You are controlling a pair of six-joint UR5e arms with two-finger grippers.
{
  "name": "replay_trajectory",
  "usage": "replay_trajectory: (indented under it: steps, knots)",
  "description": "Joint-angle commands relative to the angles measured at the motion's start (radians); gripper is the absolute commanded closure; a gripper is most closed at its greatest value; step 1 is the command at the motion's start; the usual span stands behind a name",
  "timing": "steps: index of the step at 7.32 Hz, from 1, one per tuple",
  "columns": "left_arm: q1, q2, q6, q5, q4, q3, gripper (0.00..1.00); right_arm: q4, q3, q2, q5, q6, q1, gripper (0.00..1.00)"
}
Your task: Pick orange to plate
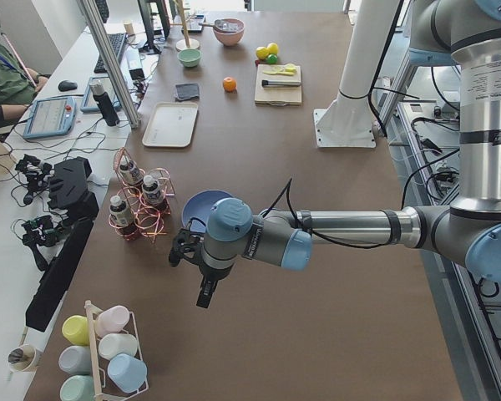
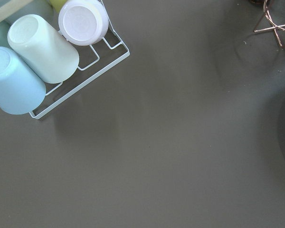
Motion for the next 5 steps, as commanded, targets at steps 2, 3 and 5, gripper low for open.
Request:
replay_trajectory:
  steps: [2, 3, 5]
  knots:
    - [0.008, 0.002, -0.054, -0.106, 0.001, 0.009, 0.02, 0.000, 0.004, -0.004, 0.000, 0.000, 0.000, 0.00]
    - [0.036, -0.010, -0.179, -0.244, -0.027, 0.029, 0.01, 0.000, 0.004, -0.002, 0.000, -0.009, 0.000, 0.00]
    - [0.189, -0.010, -0.347, -0.171, -0.203, 0.037, 0.02, 0.000, -0.001, 0.001, -0.003, 0.003, -0.002, 0.00]
